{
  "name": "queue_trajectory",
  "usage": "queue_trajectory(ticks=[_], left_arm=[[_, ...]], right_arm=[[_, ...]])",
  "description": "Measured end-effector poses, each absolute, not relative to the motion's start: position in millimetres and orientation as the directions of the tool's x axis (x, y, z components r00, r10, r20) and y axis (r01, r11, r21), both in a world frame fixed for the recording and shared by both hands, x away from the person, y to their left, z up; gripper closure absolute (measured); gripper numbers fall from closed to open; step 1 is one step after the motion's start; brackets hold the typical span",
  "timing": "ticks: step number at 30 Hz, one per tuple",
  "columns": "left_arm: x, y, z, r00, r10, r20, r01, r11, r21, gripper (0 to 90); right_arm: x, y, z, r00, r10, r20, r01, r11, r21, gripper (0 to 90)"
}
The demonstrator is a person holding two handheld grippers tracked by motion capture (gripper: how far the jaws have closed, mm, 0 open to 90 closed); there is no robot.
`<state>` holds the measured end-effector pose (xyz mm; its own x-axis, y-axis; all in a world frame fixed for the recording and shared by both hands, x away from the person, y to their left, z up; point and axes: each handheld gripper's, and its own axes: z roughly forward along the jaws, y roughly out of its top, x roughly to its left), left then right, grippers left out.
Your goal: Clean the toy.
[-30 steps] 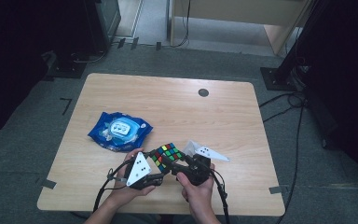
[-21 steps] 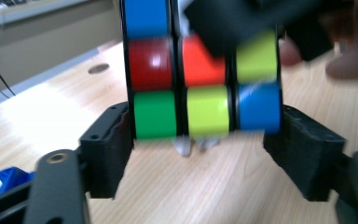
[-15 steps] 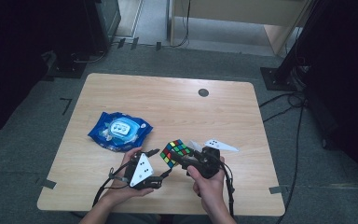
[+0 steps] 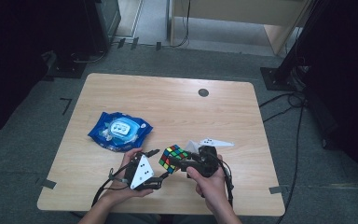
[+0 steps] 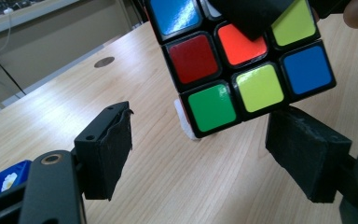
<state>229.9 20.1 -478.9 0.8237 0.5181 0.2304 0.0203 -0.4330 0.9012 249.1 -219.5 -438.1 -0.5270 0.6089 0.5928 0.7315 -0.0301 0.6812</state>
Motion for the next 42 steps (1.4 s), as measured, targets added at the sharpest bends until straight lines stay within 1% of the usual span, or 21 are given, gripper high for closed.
queue_trajectory(ticks=[5, 11, 17, 25, 32, 37, 38, 40, 42], left_arm=[[231, 21, -481, 0.833, 0.499, 0.237, 0.023, -0.460, 0.888, 21.7], [228, 17, -480, 0.825, 0.502, 0.259, 0.009, -0.470, 0.883, 19.0], [225, 15, -480, 0.828, 0.486, 0.280, -0.011, -0.485, 0.874, 18.6], [222, 11, -479, 0.828, 0.478, 0.294, -0.027, -0.488, 0.872, 14.7], [220, 9, -477, 0.828, 0.465, 0.314, -0.049, -0.498, 0.866, 14.0], [219, 8, -476, 0.837, 0.447, 0.316, -0.062, -0.496, 0.866, 15.3], [218, 8, -476, 0.840, 0.439, 0.319, -0.067, -0.498, 0.864, 16.6], [217, 8, -477, 0.843, 0.426, 0.328, -0.081, -0.503, 0.861, 22.5], [215, 7, -477, 0.837, 0.421, 0.349, -0.099, -0.510, 0.854, 25.2]], right_arm=[[251, -216, -440, -0.536, 0.598, 0.596, 0.748, 0.008, 0.664, 34.7], [253, -218, -441, -0.530, 0.583, 0.616, 0.765, 0.016, 0.644, 34.6], [254, -216, -443, -0.532, 0.582, 0.615, 0.769, 0.028, 0.639, 34.5], [253, -209, -445, -0.539, 0.586, 0.605, 0.769, 0.049, 0.637, 34.4], [253, -206, -447, -0.546, 0.582, 0.603, 0.769, 0.062, 0.636, 34.4], [253, -203, -448, -0.554, 0.577, 0.600, 0.770, 0.083, 0.632, 34.4], [253, -203, -448, -0.554, 0.578, 0.599, 0.771, 0.087, 0.631, 34.4], [253, -203, -448, -0.551, 0.577, 0.603, 0.775, 0.086, 0.626, 34.4], [253, -203, -448, -0.552, 0.578, 0.601, 0.774, 0.088, 0.627, 34.4]])
